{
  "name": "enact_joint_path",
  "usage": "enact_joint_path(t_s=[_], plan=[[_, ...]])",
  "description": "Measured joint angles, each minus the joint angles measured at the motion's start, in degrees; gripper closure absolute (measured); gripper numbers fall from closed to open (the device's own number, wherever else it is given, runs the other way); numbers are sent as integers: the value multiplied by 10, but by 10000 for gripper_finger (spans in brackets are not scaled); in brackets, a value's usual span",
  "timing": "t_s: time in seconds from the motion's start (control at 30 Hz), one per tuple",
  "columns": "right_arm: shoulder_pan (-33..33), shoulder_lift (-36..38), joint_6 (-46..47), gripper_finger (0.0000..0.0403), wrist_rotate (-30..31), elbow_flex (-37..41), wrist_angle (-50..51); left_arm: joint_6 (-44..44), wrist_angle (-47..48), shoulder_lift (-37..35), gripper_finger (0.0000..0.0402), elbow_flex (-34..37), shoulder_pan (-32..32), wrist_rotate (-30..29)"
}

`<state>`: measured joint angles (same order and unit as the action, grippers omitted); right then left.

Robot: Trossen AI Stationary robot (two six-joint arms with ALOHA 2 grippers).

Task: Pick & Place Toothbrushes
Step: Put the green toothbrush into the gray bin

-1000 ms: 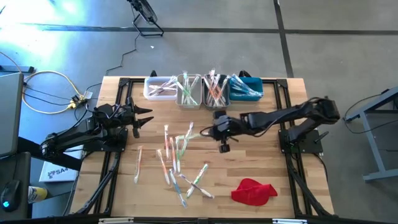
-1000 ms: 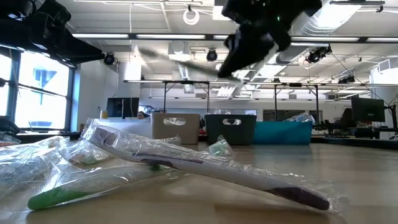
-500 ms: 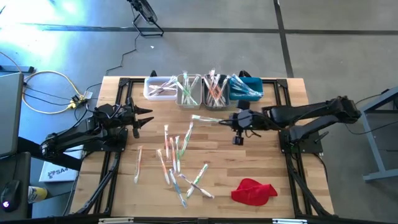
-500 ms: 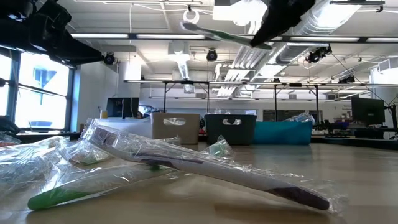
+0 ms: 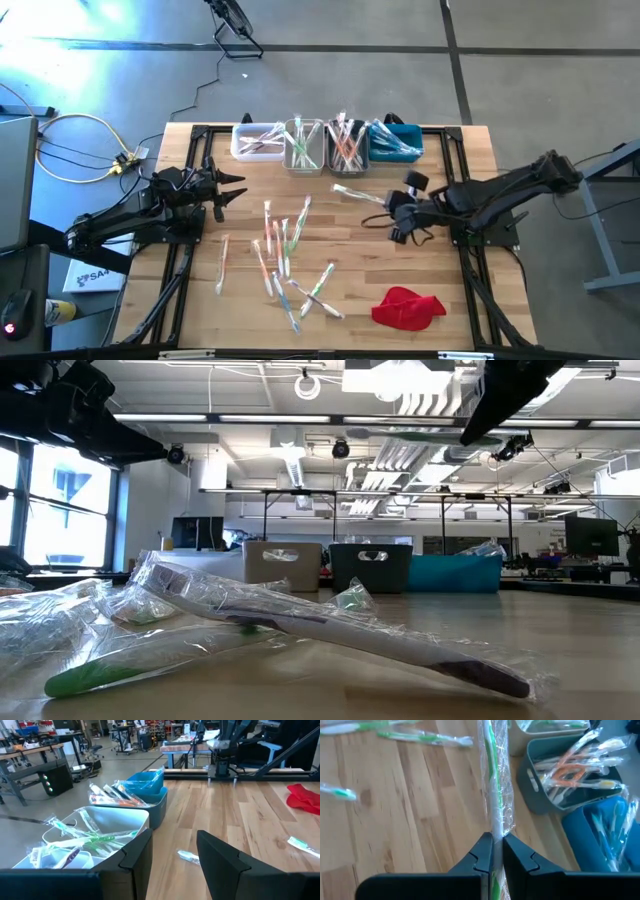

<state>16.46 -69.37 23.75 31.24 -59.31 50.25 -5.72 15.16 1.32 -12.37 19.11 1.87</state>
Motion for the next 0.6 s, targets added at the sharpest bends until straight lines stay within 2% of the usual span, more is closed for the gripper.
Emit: enact_joint_path(t_s=[0.17, 0.3, 0.47, 0.6], plan=[[23, 19, 71, 385, 21, 82, -15, 0, 0, 0, 252, 0, 0, 0], [23, 62, 91, 385, 23, 194, -123, 0, 0, 0, 252, 0, 0, 0], [-1, 122, 6, 385, 12, 319, -358, 0, -6, 0, 252, 0, 0, 0], [-39, 153, -82, 385, -14, 381, -501, 5, -24, 0, 252, 0, 0, 0]])
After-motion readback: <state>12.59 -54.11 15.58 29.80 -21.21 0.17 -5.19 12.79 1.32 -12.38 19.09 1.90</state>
